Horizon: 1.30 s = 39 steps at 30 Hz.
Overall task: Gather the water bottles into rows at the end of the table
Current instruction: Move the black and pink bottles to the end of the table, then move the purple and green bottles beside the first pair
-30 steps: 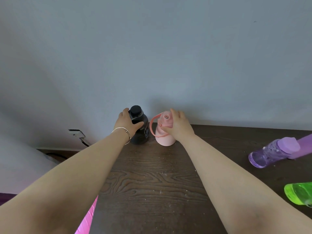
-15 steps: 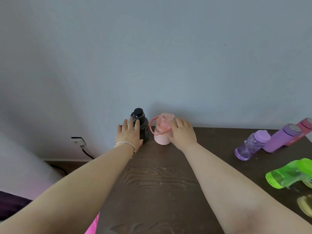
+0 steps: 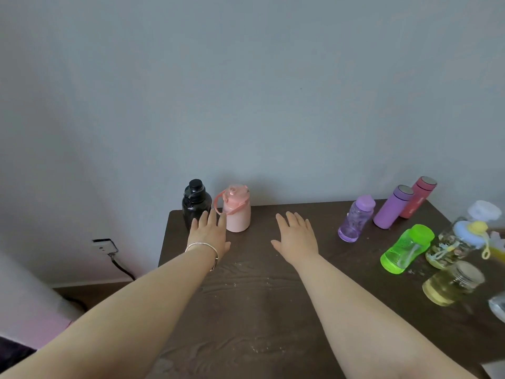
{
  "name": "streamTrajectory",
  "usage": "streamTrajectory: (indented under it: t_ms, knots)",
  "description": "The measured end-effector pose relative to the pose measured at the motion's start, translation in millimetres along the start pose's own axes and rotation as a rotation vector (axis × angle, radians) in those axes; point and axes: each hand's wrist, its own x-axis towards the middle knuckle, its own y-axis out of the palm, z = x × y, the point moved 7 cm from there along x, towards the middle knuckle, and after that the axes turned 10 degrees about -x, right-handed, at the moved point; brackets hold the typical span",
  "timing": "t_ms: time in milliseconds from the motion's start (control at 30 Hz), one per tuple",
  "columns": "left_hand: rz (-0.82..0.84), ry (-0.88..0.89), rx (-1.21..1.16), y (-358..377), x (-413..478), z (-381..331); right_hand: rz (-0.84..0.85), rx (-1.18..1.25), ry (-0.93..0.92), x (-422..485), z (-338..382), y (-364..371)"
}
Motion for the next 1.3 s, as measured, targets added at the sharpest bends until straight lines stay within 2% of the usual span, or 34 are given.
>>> streamTrajectory:
  t_ms: [200, 733, 1100, 1300]
  knots:
    - [-0.007, 0.042, 0.029, -4.3, -3.6, -67.0, -0.023, 0.031, 0.05, -27.6, -71.8, -0.9]
    - [0.009, 0.057, -0.013, 21.3, -19.0, -303.1, -0.097, 0.039, 0.092, -93.6, -289.5, 4.1]
    - [0.0, 0.115, -0.042, 22.4, 23.6, -367.6, -0.068, 0.149, 0.24, -81.6, -375.3, 25.5]
    - [-0.028, 0.18, -0.178, 30.7, 78.4, -392.2, -0.026, 0.241, 0.373, -58.9, -408.8, 48.7]
